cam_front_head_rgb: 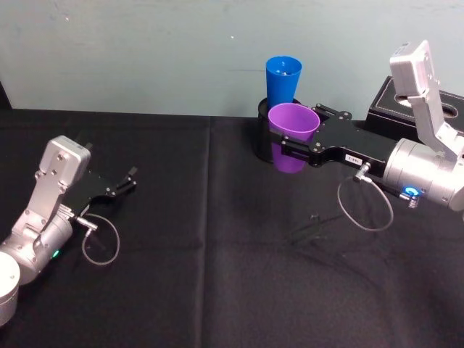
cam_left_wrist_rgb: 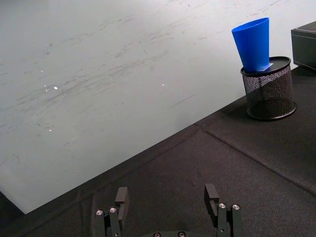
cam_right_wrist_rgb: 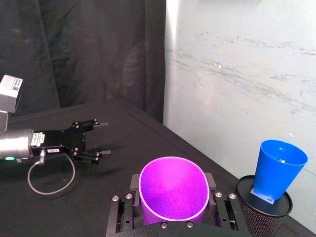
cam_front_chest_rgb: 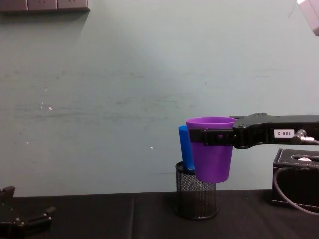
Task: Pick up one cup with a gripper and tap it against the other cup.
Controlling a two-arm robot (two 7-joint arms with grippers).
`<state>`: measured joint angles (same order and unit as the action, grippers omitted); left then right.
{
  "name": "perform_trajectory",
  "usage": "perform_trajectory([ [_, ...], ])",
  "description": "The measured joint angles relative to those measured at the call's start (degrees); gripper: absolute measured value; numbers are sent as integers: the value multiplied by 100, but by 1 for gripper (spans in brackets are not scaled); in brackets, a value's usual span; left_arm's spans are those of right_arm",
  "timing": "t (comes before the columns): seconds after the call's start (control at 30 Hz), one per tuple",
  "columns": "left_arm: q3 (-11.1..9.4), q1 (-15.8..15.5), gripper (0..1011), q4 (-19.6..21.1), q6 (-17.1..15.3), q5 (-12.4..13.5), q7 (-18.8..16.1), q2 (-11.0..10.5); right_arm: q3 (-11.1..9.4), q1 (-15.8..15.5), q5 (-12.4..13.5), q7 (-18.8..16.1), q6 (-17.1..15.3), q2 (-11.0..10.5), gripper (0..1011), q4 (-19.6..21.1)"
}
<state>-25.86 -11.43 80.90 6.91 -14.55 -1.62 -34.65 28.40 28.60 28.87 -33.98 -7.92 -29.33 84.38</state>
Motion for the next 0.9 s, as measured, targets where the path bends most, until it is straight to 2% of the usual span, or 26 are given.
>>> perform_trajectory([
  [0.9, 0, 0, 1005, 0, 0, 0, 0, 0, 0, 0, 0, 0, 0, 0, 738, 0],
])
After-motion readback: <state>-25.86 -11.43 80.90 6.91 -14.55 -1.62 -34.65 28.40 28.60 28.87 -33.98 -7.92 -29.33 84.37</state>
